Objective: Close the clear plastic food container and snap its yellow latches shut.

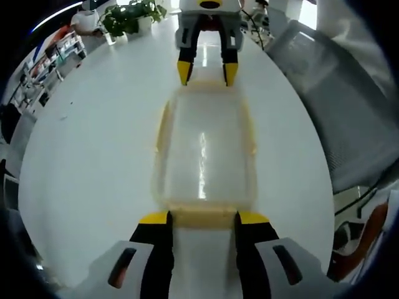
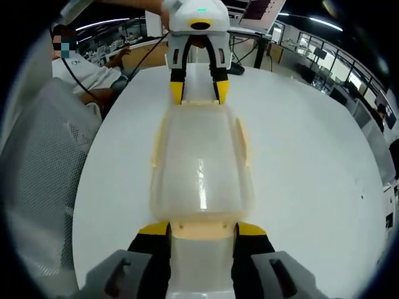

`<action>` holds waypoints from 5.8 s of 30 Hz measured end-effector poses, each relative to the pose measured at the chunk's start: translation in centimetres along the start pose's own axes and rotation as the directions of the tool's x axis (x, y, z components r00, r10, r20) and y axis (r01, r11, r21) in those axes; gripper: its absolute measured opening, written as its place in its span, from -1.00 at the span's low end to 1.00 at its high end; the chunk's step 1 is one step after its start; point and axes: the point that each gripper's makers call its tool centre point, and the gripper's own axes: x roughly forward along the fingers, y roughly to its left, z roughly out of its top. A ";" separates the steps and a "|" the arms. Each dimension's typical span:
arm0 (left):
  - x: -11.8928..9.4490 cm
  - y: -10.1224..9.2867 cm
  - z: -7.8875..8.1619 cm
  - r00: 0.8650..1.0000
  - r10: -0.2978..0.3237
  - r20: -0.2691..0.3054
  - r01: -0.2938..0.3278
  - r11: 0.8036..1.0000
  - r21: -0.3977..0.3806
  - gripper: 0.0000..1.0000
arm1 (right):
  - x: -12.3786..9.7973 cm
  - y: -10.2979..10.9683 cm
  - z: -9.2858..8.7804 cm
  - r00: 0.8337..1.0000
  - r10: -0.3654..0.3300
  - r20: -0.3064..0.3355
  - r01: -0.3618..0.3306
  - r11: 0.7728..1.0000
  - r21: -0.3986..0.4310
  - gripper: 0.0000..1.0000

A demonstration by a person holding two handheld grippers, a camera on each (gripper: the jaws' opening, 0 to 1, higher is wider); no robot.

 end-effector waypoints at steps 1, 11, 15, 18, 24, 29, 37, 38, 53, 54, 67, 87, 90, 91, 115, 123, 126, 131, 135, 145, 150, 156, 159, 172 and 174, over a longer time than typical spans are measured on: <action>0.0 -0.1 0.0 1.000 0.001 -0.001 -0.001 1.000 0.006 -0.28 | 0.0 0.0 0.0 1.000 0.000 0.000 0.000 1.000 0.001 -0.30; -1.3 -0.9 0.6 1.000 0.007 -0.008 -0.007 1.000 0.006 -0.29 | -1.1 0.5 0.7 1.000 0.015 -0.004 -0.015 1.000 -0.010 -0.29; -2.2 -1.4 1.2 1.000 -0.007 0.005 0.007 1.000 -0.005 -0.29 | -1.9 0.9 0.9 0.999 0.032 0.001 -0.032 0.999 -0.010 -0.29; -2.7 -1.8 1.7 1.000 -0.006 0.011 0.006 1.000 -0.007 -0.29 | -2.4 1.1 1.0 1.000 0.030 0.004 -0.030 0.999 -0.013 -0.29; -3.7 -2.5 2.3 1.000 -0.005 0.005 0.004 1.000 0.006 -0.29 | -3.5 1.6 1.6 1.000 0.028 -0.003 -0.028 0.999 -0.025 -0.29; -4.6 -2.7 2.7 1.000 -0.005 -0.012 0.005 1.000 0.007 -0.29 | -4.6 1.9 2.2 1.000 0.030 0.000 -0.030 0.999 -0.031 -0.29; -6.8 -3.1 4.2 1.000 -0.019 -0.009 0.019 1.000 0.005 -0.30 | -7.3 2.1 3.1 0.998 0.059 0.024 -0.058 0.998 -0.030 -0.29; -7.0 -3.0 4.5 1.000 -0.012 -0.011 0.012 1.000 0.006 -0.30 | -7.6 2.0 3.2 0.998 0.055 0.027 -0.054 0.998 -0.032 -0.29; -8.1 -2.7 8.0 1.000 0.015 -0.023 -0.014 1.000 0.026 -0.30 | -11.1 1.7 2.3 0.999 0.023 0.023 -0.022 0.999 -0.049 -0.29; -7.9 -2.6 8.2 0.999 0.022 -0.029 -0.021 0.999 0.034 -0.30 | -11.3 1.7 2.1 0.999 0.020 0.025 -0.019 0.999 -0.049 -0.29; -6.5 -2.7 12.5 0.999 0.033 -0.030 -0.032 0.998 0.046 -0.29 | -14.2 1.5 -1.5 1.000 0.000 0.022 0.001 0.999 -0.048 -0.29; -3.0 -2.3 19.4 0.998 0.037 -0.045 -0.034 0.996 0.078 -0.29 | -18.0 1.3 -8.1 0.999 -0.024 0.028 0.025 0.999 -0.026 -0.29; -2.5 -2.1 20.4 0.998 0.037 -0.042 -0.034 0.996 0.079 -0.29 | -18.5 1.2 -9.2 0.999 -0.026 0.028 0.027 0.999 -0.020 -0.29; -2.2 -2.0 20.8 0.999 0.036 -0.041 -0.032 0.996 0.080 -0.29 | -18.7 1.2 -9.5 0.999 -0.028 0.027 0.028 0.999 -0.019 -0.29; 2.5 -0.7 25.3 1.000 0.011 -0.025 -0.009 0.996 0.091 -0.29 | -19.8 -0.2 -15.8 1.000 -0.023 -0.020 0.023 1.000 0.016 -0.29; 4.1 -0.6 25.3 0.999 -0.007 -0.034 0.010 0.996 0.088 -0.29 | -18.9 -0.3 -17.1 0.999 -0.008 -0.031 0.009 1.000 0.020 -0.29; 4.3 -0.4 25.3 0.999 -0.007 -0.035 0.010 0.996 0.089 -0.29 | -18.8 -0.5 -17.5 0.999 -0.012 -0.034 0.013 1.000 0.023 -0.29; 5.0 -0.2 25.3 0.999 -0.012 -0.040 0.016 0.996 0.085 -0.29 | -18.6 -0.8 -17.9 0.999 -0.003 -0.039 0.004 1.000 0.025 -0.29; 5.2 -0.1 25.2 0.999 -0.016 -0.047 0.020 0.996 0.085 -0.29 | -18.5 -0.8 -17.9 0.999 -0.002 -0.032 0.003 0.999 0.035 -0.29; 5.9 -0.1 24.9 0.998 -0.033 -0.060 0.038 0.995 0.088 -0.29 | -17.6 -0.8 -18.5 0.999 0.005 -0.043 -0.003 0.999 0.036 -0.29; 6.0 0.0 24.9 0.998 -0.035 -0.055 0.040 0.995 0.088 -0.29 | -17.4 -0.9 -18.7 0.999 0.007 -0.054 -0.005 0.999 0.033 -0.28; 6.0 -0.2 24.8 0.998 -0.040 -0.053 0.044 0.996 0.076 -0.28 | -17.4 -1.0 -18.6 0.999 0.004 -0.054 -0.002 1.000 0.029 -0.28; 5.9 -0.2 24.7 0.998 -0.038 -0.057 0.042 0.996 0.078 -0.28 | -17.6 -1.1 -18.3 0.999 0.001 -0.045 0.000 1.000 0.026 -0.28; 5.9 -0.6 24.4 0.997 -0.031 -0.065 0.035 0.998 0.055 -0.28 | -17.3 -1.1 -18.4 0.998 0.018 -0.055 -0.017 1.000 0.008 -0.28; 6.0 -0.6 24.4 0.997 -0.029 -0.067 0.034 0.997 0.064 -0.28 | -17.2 -1.0 -18.5 0.998 0.018 -0.056 -0.017 1.000 0.008 -0.28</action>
